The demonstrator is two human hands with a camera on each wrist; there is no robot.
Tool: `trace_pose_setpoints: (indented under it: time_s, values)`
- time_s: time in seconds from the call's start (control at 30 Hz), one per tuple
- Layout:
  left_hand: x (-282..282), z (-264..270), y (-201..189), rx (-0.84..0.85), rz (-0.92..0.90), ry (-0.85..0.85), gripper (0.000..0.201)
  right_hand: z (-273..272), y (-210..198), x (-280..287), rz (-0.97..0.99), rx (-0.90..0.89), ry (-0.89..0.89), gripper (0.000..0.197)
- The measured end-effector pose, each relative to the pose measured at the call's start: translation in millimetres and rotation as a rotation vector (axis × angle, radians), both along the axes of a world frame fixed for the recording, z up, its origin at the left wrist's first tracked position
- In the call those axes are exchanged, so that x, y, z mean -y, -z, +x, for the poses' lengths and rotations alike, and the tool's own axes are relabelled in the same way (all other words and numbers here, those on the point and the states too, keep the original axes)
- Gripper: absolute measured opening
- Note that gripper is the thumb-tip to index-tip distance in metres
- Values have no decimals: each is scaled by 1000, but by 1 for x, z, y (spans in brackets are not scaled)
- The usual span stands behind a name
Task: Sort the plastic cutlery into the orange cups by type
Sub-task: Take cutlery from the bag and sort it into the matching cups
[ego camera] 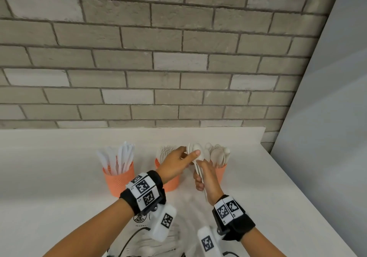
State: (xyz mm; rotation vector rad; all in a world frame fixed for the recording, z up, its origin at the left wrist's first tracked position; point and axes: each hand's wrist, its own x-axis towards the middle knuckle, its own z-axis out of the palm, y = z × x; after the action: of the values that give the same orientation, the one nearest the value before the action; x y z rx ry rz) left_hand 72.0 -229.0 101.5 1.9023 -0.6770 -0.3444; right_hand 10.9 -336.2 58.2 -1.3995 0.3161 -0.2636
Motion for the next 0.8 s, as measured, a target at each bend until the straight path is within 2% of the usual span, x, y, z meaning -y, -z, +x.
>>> trace_pose_setpoints:
  time_s: [0.17, 0.3, 0.4, 0.63, 0.8]
  values:
    - [2, -8, 2, -128, -195, -91, 19, 2, 2, -11, -9, 156, 30, 21]
    - [1, -16, 0, -189, -303, -118, 34, 0, 2, -16, 12, 192, 64, 27]
    - [1, -21, 0, -209, -368, -123, 37, 1, 4, -18, -24, 192, 100, 26]
    - [3, -21, 1, -212, -393, -76, 19, -1, 2, -18, -128, 226, 86, 18]
    - [-3, -13, 5, -133, -282, -39, 19, -4, 10, -10, -213, 208, 51, 25]
